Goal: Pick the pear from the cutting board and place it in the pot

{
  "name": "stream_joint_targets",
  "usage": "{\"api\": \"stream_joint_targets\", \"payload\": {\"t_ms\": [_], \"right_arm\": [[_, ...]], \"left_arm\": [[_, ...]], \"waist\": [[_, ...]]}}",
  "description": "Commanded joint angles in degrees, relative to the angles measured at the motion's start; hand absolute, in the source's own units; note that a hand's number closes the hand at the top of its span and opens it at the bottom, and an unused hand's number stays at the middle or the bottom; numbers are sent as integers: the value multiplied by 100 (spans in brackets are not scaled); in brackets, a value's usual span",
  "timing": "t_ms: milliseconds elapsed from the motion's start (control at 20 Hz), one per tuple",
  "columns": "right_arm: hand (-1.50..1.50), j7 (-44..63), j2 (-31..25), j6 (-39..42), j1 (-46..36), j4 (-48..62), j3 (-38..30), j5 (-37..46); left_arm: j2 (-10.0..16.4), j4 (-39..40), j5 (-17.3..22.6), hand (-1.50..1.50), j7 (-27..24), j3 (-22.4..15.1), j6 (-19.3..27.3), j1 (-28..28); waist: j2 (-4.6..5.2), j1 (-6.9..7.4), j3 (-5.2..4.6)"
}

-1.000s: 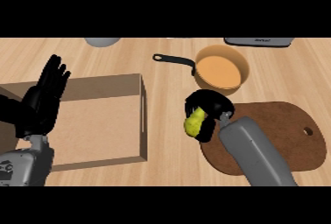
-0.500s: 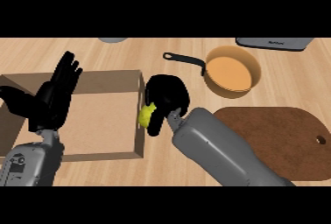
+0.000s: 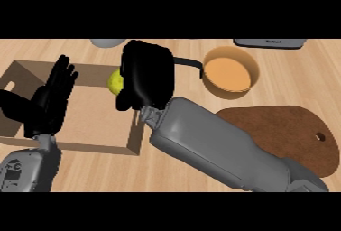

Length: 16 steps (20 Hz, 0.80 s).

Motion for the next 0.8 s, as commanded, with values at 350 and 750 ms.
{"api": "stream_joint_targets", "payload": {"t_ms": [350,750], "right_arm": [[150,1409,37,-828,-542,198,-401,1247],[150,560,34,-1109,-257,675,-1521,1436]], "left_arm": [[133,-89,54,0,-9,229,-1,78],[-34,-419,-59,0,-145,62,22,511]], "waist": [[13,-293,12],[34,-303,13]]}}
